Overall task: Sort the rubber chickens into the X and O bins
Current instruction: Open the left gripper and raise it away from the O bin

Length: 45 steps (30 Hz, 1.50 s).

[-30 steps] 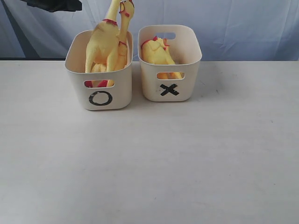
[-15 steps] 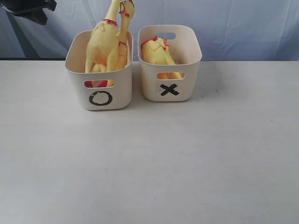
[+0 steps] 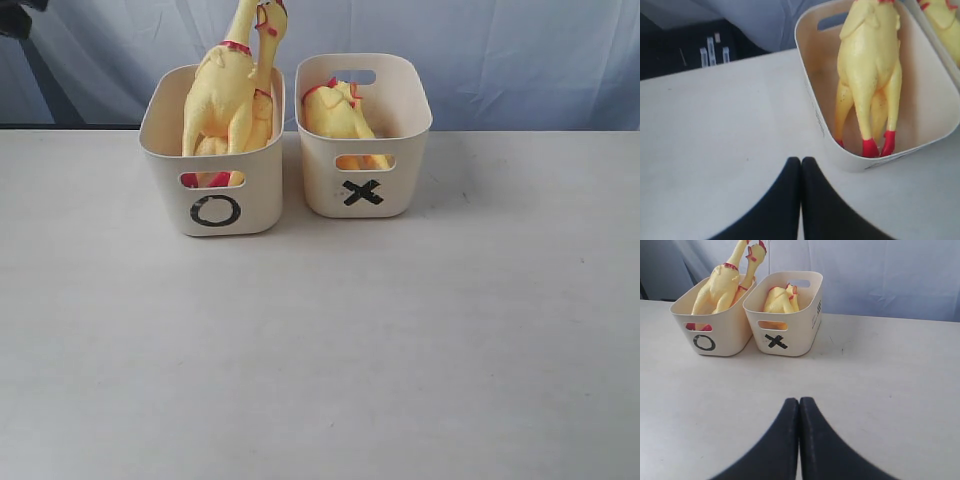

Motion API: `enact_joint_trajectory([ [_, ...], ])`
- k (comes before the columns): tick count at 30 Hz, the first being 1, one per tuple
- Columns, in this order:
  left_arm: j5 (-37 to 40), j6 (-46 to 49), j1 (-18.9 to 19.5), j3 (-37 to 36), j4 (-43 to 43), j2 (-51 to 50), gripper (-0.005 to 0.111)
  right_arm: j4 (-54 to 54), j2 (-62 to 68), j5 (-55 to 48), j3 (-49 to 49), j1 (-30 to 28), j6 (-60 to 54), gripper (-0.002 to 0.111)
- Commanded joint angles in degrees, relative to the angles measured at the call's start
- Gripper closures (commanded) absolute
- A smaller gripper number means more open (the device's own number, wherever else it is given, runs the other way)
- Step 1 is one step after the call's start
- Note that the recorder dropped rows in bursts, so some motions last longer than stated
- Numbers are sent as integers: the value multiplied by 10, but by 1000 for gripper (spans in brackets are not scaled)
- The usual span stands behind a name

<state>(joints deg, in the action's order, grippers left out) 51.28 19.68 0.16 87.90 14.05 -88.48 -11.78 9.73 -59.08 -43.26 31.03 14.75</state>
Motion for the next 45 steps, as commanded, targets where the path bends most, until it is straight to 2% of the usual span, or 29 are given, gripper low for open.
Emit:
enact_joint_trajectory([
  [1,-68,-2,2,-94,7,145,107,-2,-2,1,2,-2,-1,108],
  [7,-112,-2,2,-211,21,320,107,-2,-2,1,2,-2,-1,108],
  [14,-108,-6,2,-324,20,524,107,-2,-2,1,2,-2,-1,108],
  [23,-113,-34,2,-403,19,729,107,-2,-2,1,2,-2,-1,108],
  [30,-106,-34,2,-440,23,784,107,-2,-4,1,2,-4,-1,108],
  [35,-155,-43,2,-473,31,795,107,0,-33,8,2,-80,-1,108],
  [40,-243,-42,2,-515,35,797,107,0,-90,8,2,-169,-1,108],
  [45,-321,-42,2,-574,42,798,107,-1,-97,0,-6,-225,-1,108],
])
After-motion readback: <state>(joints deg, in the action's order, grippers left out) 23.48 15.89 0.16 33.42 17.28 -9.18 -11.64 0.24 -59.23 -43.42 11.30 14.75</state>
